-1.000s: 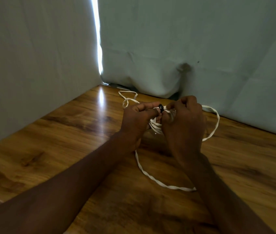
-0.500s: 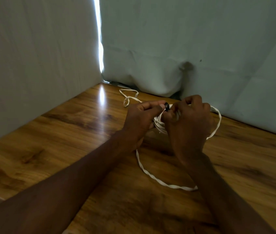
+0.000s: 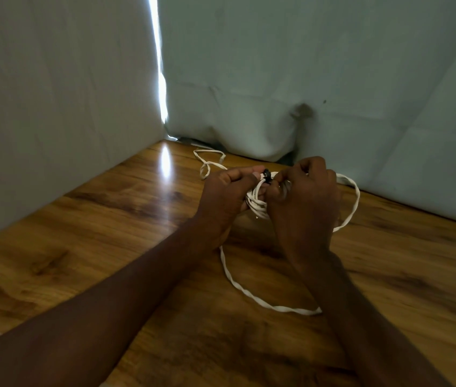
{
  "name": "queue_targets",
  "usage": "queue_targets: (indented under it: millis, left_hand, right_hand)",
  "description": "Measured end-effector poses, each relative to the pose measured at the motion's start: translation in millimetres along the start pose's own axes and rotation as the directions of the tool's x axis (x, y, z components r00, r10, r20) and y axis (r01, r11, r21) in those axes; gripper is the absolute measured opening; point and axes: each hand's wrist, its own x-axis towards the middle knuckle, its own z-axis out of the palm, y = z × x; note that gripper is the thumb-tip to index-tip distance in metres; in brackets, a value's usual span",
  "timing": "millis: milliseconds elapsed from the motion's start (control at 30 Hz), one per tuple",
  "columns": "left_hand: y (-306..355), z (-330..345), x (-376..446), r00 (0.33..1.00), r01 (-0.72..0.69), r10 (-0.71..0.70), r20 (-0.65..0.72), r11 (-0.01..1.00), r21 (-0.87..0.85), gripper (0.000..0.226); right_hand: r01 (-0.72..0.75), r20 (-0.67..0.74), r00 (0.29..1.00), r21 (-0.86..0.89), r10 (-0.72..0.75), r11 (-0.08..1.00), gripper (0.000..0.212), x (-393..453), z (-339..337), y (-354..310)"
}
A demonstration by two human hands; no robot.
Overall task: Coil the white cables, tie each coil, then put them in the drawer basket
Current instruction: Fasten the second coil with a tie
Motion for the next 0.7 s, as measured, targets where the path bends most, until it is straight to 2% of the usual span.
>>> queue_targets:
  millis: [133, 200, 367, 433, 567, 700]
  left_hand:
    - [-1.3, 1.7, -1.6, 1.0, 0.021, -0.021, -0.002, 0.999, -0.037, 0.025]
    - [-0.9, 1.9, -2.4, 0.999, 0.034, -0.034, 0.002, 0.998, -0.057, 0.025]
    - [-1.1, 4.3, -4.5, 0.996, 0.086, -0.084, 0.028, 0.99, -0.109, 0.025]
    - [-1.2, 5.0, -6.0, 0.994, 0.1, -0.095, 0.046, 0.988, -0.118, 0.023]
    - [-2.3, 0.9, -5.4, 0.993, 0.113, -0.109, 0.04, 0.983, -0.144, 0.024]
    - [-0.5, -0.9, -3.8, 0.993, 0.122, -0.121, 0.019, 0.978, -0.168, 0.026]
  right_hand:
    - [-0.053, -0.003, 0.999, -0.132, 0.053, 0.99, 0.027, -2.3, -0.7, -1.6]
    - [-0.073, -0.012, 0.997, -0.141, 0.072, 0.987, 0.029, -3.2, 0.0, -2.7]
    - [-0.056, -0.045, 0.997, -0.008, 0.055, 0.998, 0.021, -2.0, 3.6, 1.7]
    - [-0.04, -0.048, 0.998, -0.02, 0.039, 0.999, 0.017, -1.5, 5.9, 3.6]
    - [0.035, -0.006, 0.999, 0.05, -0.035, 0.998, 0.015, -0.8, 10.4, 6.6]
    - [0.025, 0.033, 0.999, 0.127, -0.03, 0.992, 0.016, 1.4, 10.4, 9.5]
